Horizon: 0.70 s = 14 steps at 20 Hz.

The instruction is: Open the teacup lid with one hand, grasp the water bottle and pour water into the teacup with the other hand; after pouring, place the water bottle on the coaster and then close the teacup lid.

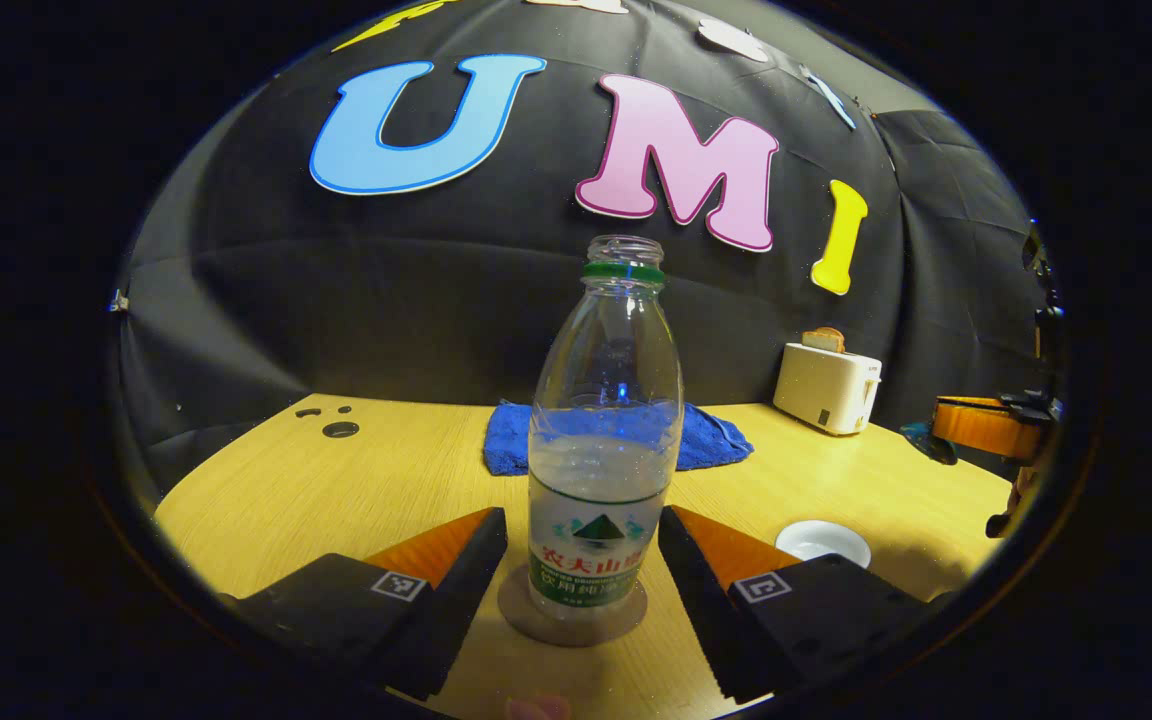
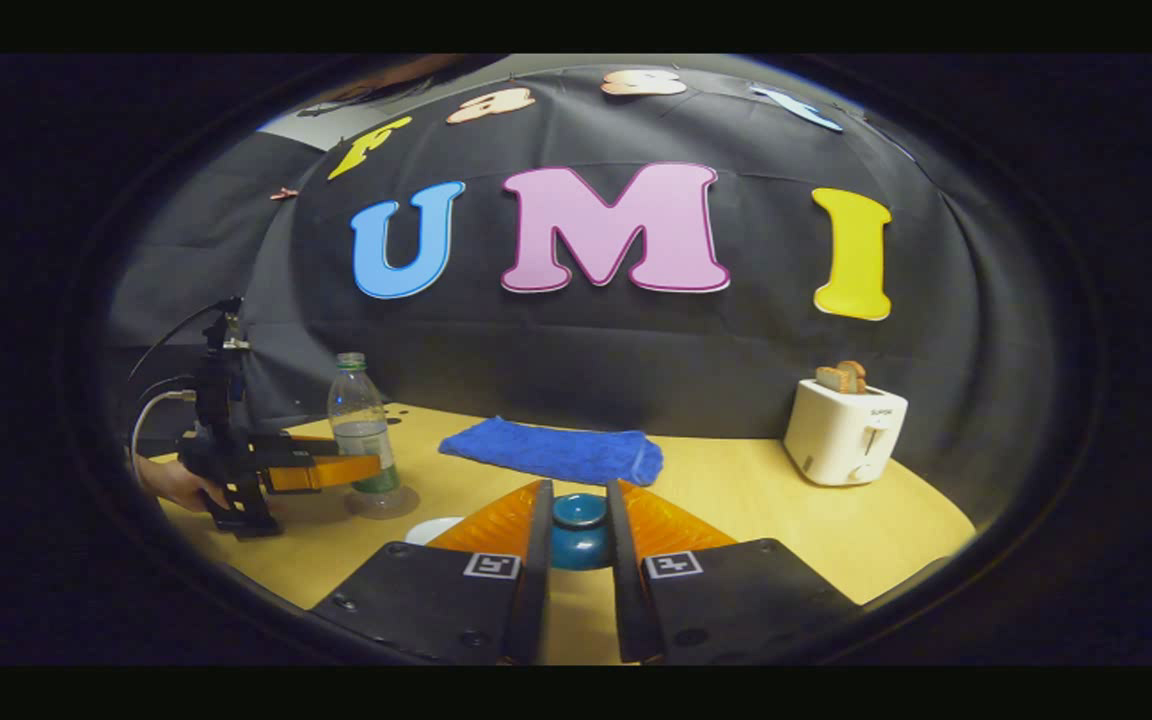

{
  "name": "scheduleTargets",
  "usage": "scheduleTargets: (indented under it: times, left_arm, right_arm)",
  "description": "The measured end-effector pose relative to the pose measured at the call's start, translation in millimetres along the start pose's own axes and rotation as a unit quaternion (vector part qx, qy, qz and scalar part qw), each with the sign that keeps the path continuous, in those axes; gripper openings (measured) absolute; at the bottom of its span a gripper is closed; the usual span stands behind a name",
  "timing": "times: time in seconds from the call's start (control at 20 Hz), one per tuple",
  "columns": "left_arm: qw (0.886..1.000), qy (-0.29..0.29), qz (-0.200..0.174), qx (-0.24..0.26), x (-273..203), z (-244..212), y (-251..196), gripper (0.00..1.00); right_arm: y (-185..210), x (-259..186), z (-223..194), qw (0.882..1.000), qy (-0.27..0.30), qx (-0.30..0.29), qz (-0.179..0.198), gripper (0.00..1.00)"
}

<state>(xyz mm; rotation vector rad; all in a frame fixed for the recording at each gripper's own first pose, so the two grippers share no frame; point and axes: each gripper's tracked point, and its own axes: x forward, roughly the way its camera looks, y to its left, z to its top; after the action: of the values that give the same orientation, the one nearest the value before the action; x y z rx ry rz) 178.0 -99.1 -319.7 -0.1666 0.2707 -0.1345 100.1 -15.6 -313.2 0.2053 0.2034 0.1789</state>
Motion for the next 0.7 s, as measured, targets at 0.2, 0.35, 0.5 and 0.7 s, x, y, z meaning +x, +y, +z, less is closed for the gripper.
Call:
scheduleTargets:
  times: [0.2, 0.35, 0.5, 0.7]
  left_arm:
    - [0.999, 0.025, -0.010, 0.018, -26.4, -22.2, -9.2, 0.96]
    - [0.999, 0.029, -0.009, 0.017, -48.0, -24.2, -14.9, 0.95]
    - [1.000, 0.026, 0.011, 0.006, -70.7, -23.8, -14.7, 0.95]
    - [0.999, 0.005, 0.045, 0.009, -93.5, -11.9, -12.5, 0.95]
  right_arm:
    - [36.8, 13.8, -12.4, 0.999, 0.011, 0.019, 0.038, 0.30]
    - [59.7, 25.3, -29.2, 0.997, 0.031, 0.036, 0.059, 0.30]
    - [70.3, 35.7, -44.9, 0.996, 0.049, 0.037, 0.058, 0.30]
    - [79.7, 42.8, -57.9, 0.996, 0.062, 0.033, 0.060, 0.30]
